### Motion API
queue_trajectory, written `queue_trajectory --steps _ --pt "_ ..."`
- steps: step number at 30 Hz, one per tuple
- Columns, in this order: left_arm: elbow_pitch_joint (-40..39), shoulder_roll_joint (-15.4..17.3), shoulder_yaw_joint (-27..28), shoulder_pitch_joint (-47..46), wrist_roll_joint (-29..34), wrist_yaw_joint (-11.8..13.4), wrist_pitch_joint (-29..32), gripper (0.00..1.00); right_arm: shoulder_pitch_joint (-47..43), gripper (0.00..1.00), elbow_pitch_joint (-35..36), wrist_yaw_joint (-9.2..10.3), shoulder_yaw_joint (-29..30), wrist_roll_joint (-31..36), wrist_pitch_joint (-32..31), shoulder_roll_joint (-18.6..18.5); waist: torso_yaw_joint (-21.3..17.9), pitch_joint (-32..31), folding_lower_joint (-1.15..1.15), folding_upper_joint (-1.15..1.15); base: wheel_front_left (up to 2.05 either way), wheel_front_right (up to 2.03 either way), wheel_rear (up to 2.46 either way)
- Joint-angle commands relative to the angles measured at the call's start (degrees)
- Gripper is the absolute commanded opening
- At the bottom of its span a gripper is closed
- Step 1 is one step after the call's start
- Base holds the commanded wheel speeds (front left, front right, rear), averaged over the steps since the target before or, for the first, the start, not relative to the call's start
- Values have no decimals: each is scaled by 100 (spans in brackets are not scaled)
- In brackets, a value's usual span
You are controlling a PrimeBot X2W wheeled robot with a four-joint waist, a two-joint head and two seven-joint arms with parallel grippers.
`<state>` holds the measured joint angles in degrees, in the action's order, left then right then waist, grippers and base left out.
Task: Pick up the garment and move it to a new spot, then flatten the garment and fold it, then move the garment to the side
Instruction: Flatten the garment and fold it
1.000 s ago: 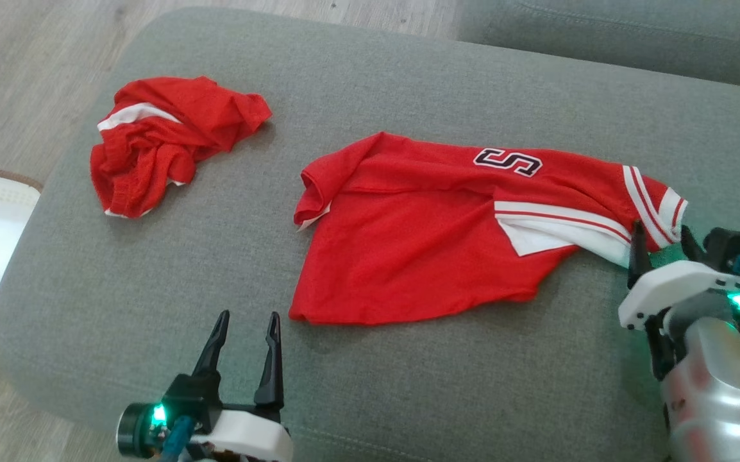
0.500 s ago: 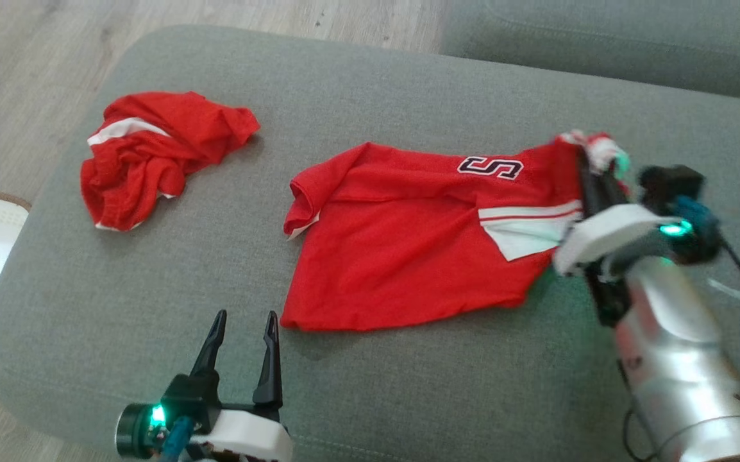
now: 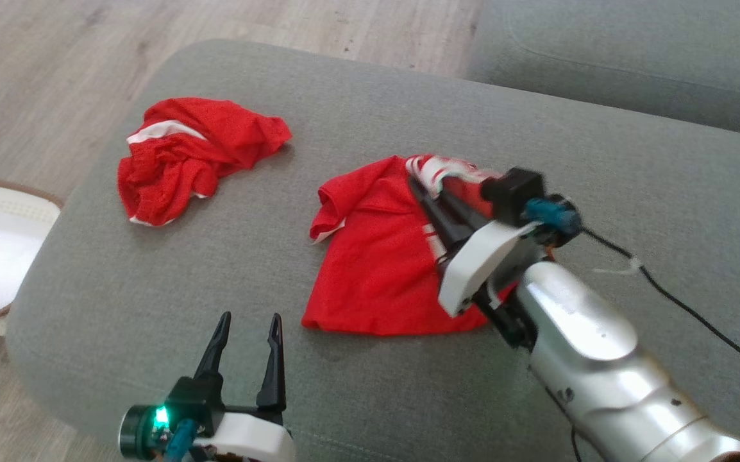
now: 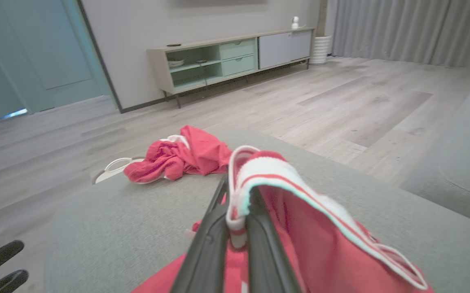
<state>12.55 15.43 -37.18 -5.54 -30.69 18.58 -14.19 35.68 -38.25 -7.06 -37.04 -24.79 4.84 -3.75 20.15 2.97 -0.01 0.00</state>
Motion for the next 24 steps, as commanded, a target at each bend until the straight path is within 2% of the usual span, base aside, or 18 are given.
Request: queue_trajectory --steps 1,2,3,4,5,11,16,19,24 --pt "-185 47 154 -160 -6 -28 -13 100 118 7 222 -43 -191 -77 -10 87 82 -32 1 0 0 0 0" --pt "-188 43 147 -161 -10 -27 -8 100 124 23 232 -43 -320 -117 -31 87 108 -37 1 0 0 0 0" --pt "-191 41 142 -160 -13 -26 -6 100 123 48 245 -43 -425 -179 -40 87 130 -42 1 0 0 0 0" --pt "-192 42 138 -159 -18 -27 -4 100 125 94 254 -43 -535 -227 -51 87 147 -47 1 0 0 0 0" --pt "-190 44 135 -157 -22 -29 -4 100 132 100 271 -43 -646 -262 -50 87 159 -51 1 0 0 0 0" --pt "-186 58 177 -117 -55 9 -12 100 122 100 394 -43 -914 -548 21 87 81 -74 1 0 0 0 0" --pt "-205 71 245 -49 -84 56 -28 100 112 100 370 -43 -757 -489 123 87 -191 -137 1 0 0 0 0" --pt "-234 85 275 -13 -87 78 -36 100 -5 100 346 -43 -437 -442 188 87 -367 -183 1 0 0 0 0" --pt "-324 119 292 21 -70 105 -43 100 -97 100 -174 -43 593 110 248 87 -540 -149 1 0 0 0 0"
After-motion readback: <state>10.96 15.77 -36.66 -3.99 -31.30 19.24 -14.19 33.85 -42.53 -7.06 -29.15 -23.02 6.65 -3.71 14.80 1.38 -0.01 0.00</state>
